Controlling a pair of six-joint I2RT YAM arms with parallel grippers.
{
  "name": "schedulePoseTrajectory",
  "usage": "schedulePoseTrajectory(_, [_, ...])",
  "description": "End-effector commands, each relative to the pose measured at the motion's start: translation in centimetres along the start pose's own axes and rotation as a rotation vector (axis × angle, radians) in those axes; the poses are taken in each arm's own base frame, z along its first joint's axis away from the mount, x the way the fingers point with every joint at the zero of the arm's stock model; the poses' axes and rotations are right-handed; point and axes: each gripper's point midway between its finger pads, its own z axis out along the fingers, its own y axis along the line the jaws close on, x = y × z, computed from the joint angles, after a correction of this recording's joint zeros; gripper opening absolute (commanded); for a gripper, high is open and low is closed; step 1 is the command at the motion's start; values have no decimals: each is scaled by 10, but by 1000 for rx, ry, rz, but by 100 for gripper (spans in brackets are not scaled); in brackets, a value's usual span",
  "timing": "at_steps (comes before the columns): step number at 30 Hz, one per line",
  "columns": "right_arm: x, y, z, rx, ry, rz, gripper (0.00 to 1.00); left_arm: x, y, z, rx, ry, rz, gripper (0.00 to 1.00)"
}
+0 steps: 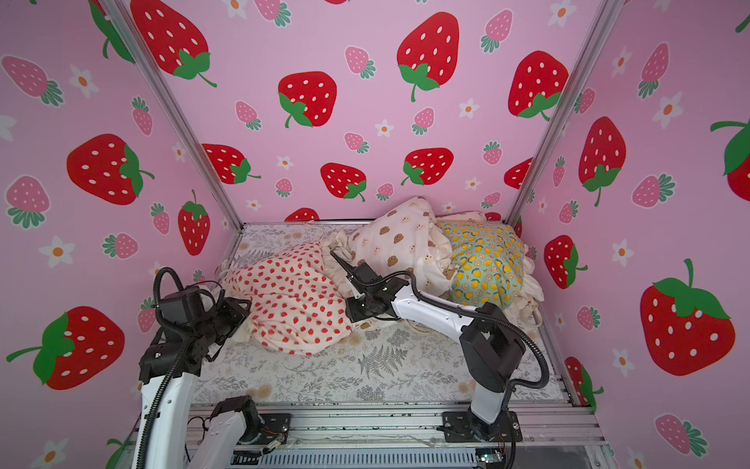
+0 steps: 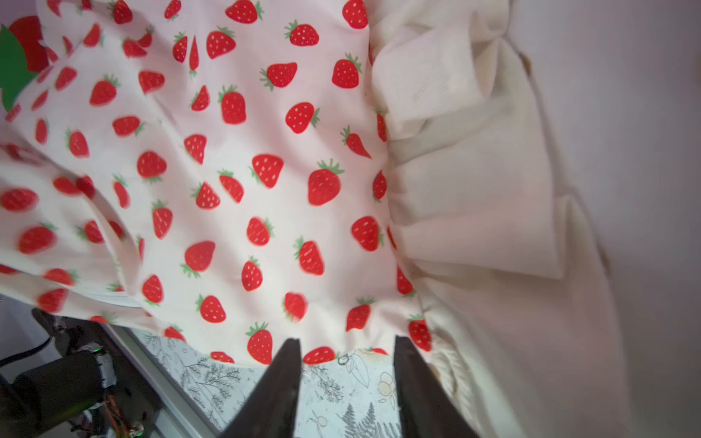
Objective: Zip up pillowcases
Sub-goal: Place the pillowcase at the center of the board, then adjust the pillowcase at the center of the board.
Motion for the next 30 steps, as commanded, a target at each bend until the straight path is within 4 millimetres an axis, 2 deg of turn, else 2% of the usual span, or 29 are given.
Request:
schedulePoseTrajectory(1, [-14, -12, -41, 87, -95, -32, 62, -5, 3, -16, -35, -47, 51, 61])
schedulePoseTrajectory(4, [-19, -31, -74, 191, -163, -47, 79, -17, 11, -22, -103, -102, 78, 77])
schedulePoseTrajectory(8, [-27, -69, -130, 368, -290, -44, 97, -28, 5, -15, -110, -128, 105, 99])
schedulePoseTrajectory(11, [-25, -99, -165, 460, -330, 5, 100, -21, -9, -4, -82, -97, 146, 99])
schedulePoseTrajectory(14, [-13, -123, -186, 530, -319, 59, 100, 6, -22, 10, -70, -40, 231, 99])
schedulePoseTrajectory(17, [7, -143, -201, 578, -305, 125, 100, 49, -32, 28, -44, 39, 316, 99])
schedulePoseTrajectory(22, [35, -179, -217, 652, -320, 251, 100, 121, -28, 63, -22, 150, 383, 99])
schedulePoseTrajectory(24, [43, -197, -222, 710, -336, 297, 100, 140, -22, 79, -38, 186, 393, 99])
schedulePoseTrajectory(27, [56, -226, -222, 783, -337, 379, 100, 152, -11, 103, -102, 208, 399, 99])
schedulePoseTrajectory(30, [64, -257, -222, 850, -361, 463, 100, 144, -3, 121, -173, 161, 433, 99])
